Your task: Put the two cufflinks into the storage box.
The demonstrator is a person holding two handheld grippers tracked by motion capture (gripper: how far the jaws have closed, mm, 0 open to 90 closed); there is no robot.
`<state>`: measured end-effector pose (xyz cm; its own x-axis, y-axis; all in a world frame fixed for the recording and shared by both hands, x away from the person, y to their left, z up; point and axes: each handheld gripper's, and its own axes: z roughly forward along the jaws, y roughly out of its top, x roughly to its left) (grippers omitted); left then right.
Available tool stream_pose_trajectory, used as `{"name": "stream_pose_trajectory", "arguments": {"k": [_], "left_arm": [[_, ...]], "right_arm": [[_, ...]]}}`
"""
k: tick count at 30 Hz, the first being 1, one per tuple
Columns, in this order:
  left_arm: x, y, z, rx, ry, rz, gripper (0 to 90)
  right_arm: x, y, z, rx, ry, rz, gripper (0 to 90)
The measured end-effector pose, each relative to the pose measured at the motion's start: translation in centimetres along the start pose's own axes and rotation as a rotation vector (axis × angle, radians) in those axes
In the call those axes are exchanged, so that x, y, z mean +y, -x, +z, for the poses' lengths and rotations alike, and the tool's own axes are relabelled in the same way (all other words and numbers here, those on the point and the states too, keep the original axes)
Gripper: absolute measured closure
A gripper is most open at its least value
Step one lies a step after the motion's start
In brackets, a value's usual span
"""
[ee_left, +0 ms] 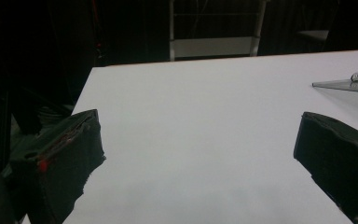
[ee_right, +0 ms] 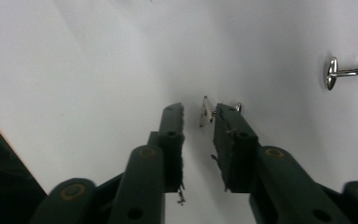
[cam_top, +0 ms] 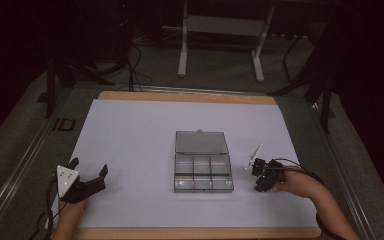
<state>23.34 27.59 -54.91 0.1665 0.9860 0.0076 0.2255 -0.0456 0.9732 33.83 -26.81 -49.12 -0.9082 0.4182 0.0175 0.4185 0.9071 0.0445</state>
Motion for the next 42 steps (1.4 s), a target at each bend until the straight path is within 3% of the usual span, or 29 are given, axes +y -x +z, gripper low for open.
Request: {"name": "stream_pose_trajectory", "arguments": {"k": [5, 9, 18, 28, 42], "left_arm": [[0.0, 0.0, 0.0, -0.001, 0.0, 0.0, 1.7], [0.0, 0.0, 0.0, -0.002, 0.0, 0.001, 1.7], [0.0, 0.0, 0.0, -0.002, -0.001, 0.0, 1.7], [0.0, -0.1, 0.0, -0.016, -0.003, 0.003, 1.7], [0.0, -0.1, 0.0, -0.037, 0.0, 0.002, 1.7]], "right_arm": [[0.4, 0.0, 0.3, 0.015, -0.029, -0.015, 79.0], [0.6, -0.1, 0.6, 0.01, -0.05, -0.035, 88.1], [0.3, 0.1, 0.0, 0.02, -0.037, -0.057, 88.8], [0.1, -0.1, -0.9, 0.02, -0.038, -0.114, 89.0], [1.0, -0.9, -2.9, 0.0, 0.02, -0.272, 89.3]]}}
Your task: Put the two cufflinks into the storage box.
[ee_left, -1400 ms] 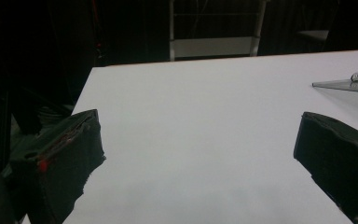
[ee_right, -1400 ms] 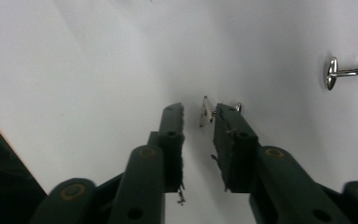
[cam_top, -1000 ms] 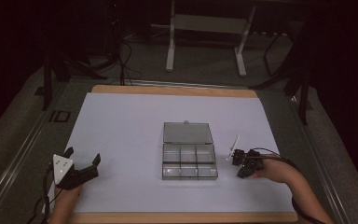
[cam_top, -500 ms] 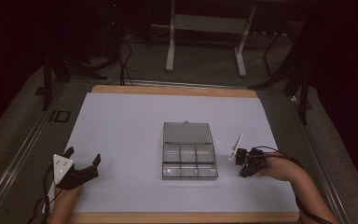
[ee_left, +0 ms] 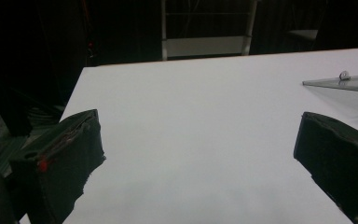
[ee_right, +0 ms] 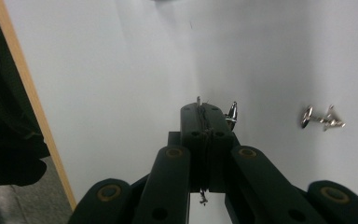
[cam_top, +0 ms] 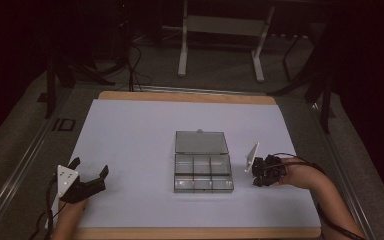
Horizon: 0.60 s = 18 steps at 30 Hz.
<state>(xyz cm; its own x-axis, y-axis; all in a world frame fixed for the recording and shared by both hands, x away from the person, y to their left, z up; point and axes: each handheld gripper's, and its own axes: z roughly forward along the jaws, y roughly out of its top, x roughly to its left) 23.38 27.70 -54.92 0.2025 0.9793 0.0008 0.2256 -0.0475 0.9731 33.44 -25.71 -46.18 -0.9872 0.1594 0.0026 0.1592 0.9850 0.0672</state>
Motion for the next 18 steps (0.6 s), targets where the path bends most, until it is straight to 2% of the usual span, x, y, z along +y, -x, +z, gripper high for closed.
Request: {"name": "stream_pose_trajectory", "arguments": {"k": [2, 18], "left_arm": [[0.0, 0.0, 0.0, -0.001, 0.0, 0.002, 1.7], [0.0, 0.1, 0.0, -0.001, 0.002, 0.004, 1.7]], "right_arm": [[0.2, -0.1, -0.3, -0.001, 0.007, -0.024, 89.3], [3.4, -0.1, -2.9, -0.022, 0.076, -0.109, 89.3]]}}
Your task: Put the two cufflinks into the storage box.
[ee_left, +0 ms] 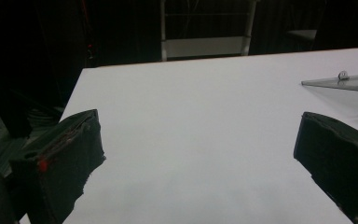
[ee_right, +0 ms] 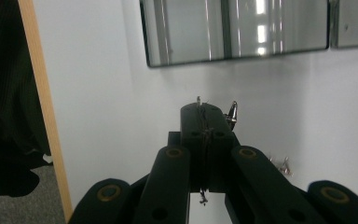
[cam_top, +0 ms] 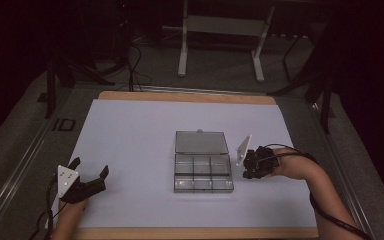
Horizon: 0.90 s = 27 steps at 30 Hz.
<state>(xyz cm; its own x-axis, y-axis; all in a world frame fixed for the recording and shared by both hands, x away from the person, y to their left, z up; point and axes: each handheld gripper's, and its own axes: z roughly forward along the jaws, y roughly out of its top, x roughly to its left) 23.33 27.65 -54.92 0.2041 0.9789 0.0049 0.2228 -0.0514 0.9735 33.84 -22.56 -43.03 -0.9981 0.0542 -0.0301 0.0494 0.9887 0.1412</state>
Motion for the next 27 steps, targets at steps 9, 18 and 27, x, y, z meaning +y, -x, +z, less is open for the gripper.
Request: {"name": "stream_pose_trajectory", "arguments": {"k": [9, 18, 27], "left_arm": [[0.0, 0.0, 0.0, 0.0, 0.001, 0.002, 1.7], [0.0, 0.0, 0.0, 0.0, 0.002, 0.003, 1.7], [0.0, 0.0, 0.0, -0.002, 0.001, 0.0, 1.7]], "right_arm": [[2.1, 0.4, 0.2, 0.006, 0.053, -0.069, 89.3], [4.2, 0.8, 1.0, 0.008, 0.128, -0.102, 89.3], [5.8, 1.3, 2.5, 0.021, 0.194, -0.128, 89.3]]}}
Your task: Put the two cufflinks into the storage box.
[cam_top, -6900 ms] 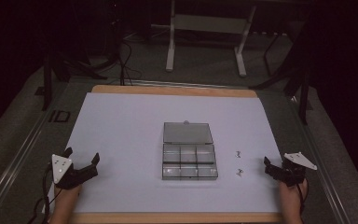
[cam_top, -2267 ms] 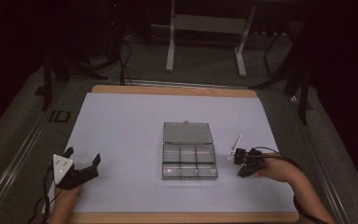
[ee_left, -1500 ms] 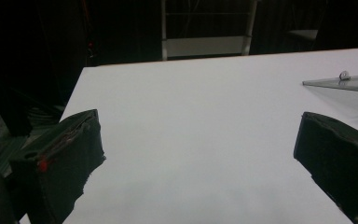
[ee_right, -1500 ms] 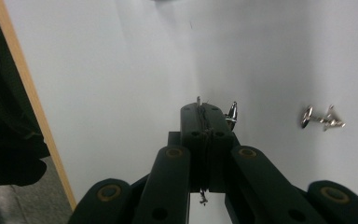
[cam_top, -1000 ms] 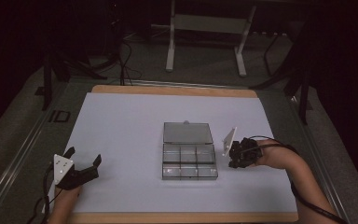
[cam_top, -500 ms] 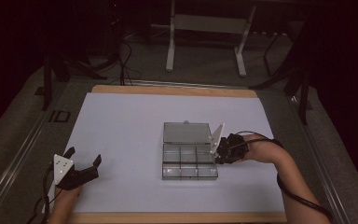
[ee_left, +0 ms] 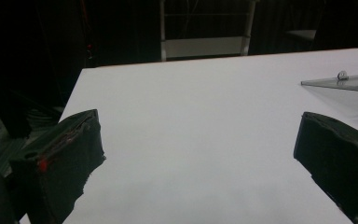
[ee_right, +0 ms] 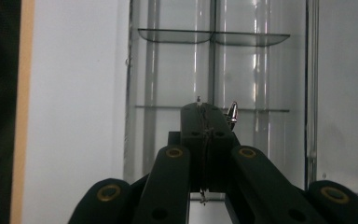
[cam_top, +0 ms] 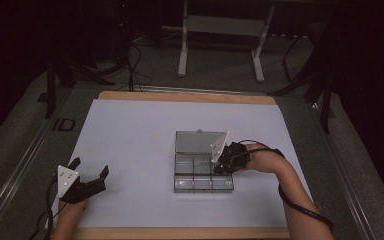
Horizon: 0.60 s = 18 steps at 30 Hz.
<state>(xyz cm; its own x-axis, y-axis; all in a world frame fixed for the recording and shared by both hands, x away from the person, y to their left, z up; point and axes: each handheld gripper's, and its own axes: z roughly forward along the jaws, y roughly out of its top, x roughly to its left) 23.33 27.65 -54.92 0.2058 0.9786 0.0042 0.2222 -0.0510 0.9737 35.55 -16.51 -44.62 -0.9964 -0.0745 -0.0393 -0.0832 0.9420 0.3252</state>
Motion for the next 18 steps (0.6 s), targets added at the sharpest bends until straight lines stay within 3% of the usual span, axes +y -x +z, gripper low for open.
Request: {"name": "stream_pose_trajectory", "arguments": {"k": [8, 18], "left_arm": [[0.0, 0.0, 0.0, -0.001, -0.001, 0.002, 1.7], [0.0, 0.0, 0.0, -0.002, 0.001, 0.005, 1.7]], "right_arm": [[1.0, 0.8, 0.7, 0.01, 0.021, -0.022, 89.2], [3.3, 1.8, 2.5, 0.026, 0.016, -0.086, 89.2]]}}
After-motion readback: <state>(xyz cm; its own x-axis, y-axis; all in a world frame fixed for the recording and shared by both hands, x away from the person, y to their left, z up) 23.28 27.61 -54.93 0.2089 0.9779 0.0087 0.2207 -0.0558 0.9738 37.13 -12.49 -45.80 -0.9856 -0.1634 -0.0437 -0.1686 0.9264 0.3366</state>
